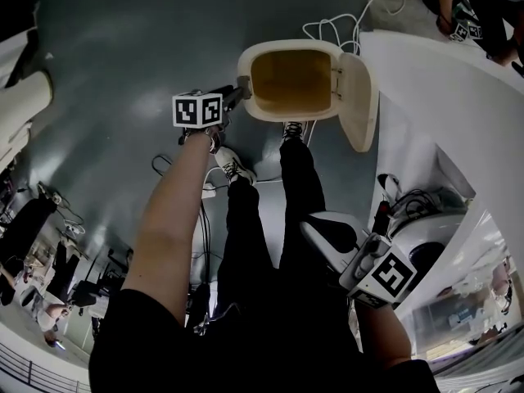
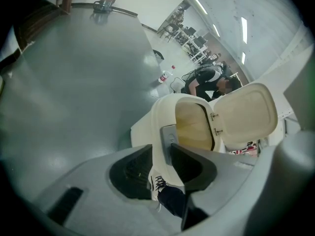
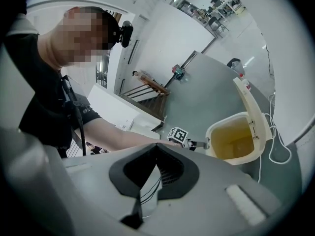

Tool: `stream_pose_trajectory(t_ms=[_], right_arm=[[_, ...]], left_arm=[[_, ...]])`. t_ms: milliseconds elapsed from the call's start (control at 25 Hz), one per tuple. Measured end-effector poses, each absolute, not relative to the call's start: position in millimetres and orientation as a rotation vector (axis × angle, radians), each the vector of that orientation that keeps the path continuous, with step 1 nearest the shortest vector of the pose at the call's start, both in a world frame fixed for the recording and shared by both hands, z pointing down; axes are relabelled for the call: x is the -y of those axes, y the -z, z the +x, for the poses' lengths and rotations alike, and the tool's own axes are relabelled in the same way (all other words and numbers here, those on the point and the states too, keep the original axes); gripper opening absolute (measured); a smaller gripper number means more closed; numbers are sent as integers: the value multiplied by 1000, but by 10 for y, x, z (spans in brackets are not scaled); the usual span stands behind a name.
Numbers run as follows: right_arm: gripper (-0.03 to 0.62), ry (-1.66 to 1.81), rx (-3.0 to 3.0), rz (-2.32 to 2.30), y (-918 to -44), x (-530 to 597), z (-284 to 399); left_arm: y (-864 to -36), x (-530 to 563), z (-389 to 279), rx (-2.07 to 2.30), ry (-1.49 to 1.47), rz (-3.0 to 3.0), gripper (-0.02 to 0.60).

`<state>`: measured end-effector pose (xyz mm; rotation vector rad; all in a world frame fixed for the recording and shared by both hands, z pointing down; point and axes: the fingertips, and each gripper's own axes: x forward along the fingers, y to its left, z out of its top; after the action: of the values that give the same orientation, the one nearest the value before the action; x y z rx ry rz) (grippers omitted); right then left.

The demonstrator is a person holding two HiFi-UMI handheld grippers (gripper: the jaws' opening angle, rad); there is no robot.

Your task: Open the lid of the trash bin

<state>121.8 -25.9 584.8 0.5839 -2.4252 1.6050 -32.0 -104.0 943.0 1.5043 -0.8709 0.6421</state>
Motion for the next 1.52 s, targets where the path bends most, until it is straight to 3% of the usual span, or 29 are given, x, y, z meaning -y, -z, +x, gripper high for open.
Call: stream_pose_trajectory(t_ms=[200,320,760,1520], right_arm=[[8,-1623,2443,595,-5746,332,1154],[8,-1593,2463,574,-5660,326,1092],[8,-1483,2560,547,-5269,128,733],[8,-1043,2823,652,-3485,-635,-79]], left_arm=[[-9374,1035,-281,857,-613,1488,94],[-9276,1002,-255,842,-661,1519,2],[-8377,840,-499,846,-576,1689,0],[-4087,-72,-689,748,-65,2309,2]])
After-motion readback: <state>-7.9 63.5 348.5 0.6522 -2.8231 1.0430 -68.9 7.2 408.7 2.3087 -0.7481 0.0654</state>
